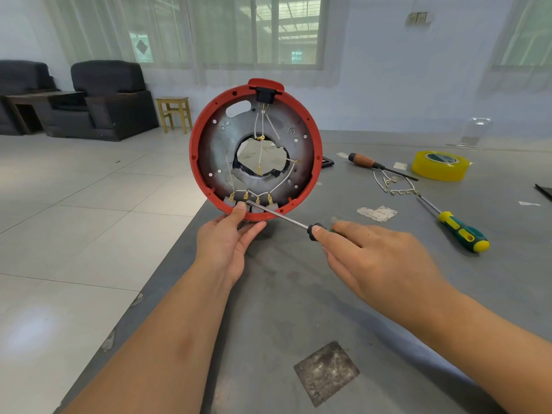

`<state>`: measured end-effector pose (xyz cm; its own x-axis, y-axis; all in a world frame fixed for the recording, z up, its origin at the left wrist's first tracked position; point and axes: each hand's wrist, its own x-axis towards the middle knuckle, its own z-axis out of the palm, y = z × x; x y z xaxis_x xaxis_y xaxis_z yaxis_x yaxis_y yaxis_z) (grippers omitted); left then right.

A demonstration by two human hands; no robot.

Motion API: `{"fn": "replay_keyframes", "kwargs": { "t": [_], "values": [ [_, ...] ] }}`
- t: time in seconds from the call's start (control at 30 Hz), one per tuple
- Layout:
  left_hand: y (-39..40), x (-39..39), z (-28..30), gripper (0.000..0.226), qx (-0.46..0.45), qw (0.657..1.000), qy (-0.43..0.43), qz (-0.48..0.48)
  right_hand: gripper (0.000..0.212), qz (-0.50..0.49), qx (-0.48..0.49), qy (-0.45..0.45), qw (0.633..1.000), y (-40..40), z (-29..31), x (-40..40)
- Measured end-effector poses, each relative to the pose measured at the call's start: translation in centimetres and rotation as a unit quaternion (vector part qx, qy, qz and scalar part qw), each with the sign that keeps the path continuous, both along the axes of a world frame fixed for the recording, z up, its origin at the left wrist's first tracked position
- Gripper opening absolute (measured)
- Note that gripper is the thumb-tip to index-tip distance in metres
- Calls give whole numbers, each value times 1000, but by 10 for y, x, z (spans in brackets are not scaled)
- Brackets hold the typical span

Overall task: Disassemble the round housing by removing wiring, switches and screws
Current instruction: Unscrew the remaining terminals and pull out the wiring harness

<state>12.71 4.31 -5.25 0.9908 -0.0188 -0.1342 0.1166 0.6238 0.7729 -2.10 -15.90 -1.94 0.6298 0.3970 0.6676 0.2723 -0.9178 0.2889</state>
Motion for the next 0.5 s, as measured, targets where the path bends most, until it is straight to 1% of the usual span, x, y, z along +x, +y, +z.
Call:
{"fn": "replay_keyframes", "kwargs": {
  "t": [0.07, 0.1, 0.13, 0.17, 0.23, 0.27, 0.3, 0.43, 0.5],
  "values": [
    [0, -1, 0, 13, -2, 1000, 0, 0, 28, 6, 3, -2, 1000, 1, 1, 0],
    [1, -1, 0, 13, -3, 1000, 1, 0, 27, 11, 29, 7, 999, 2, 2, 0],
    [1, -1, 0, 14, -3, 1000, 2, 0, 26, 15, 79, 23, 997, 4, 2, 1],
    [1, -1, 0, 15, -3, 1000, 3, -1, 26, 12, 151, 46, 987, 4, 3, 2],
    [0, -1, 1, 16, -3, 1000, 4, -5, 24, -2, 305, 110, 946, 3, 5, 5],
    [0, -1, 1, 18, -3, 1000, 5, -8, 22, -2, 364, 134, 922, 2, 6, 6],
    [1, -1, 1, 20, -2, 1000, 8, -13, 21, 3, 402, 147, 904, 0, 8, 8],
    [0, -1, 2, 31, 4, 1000, 10, -19, 19, 12, 474, 186, 861, -3, 13, 10],
    [1, -1, 2, 38, 7, 1000, 2, -23, 18, 12, 485, 204, 851, -3, 13, 11]
  ]
}}
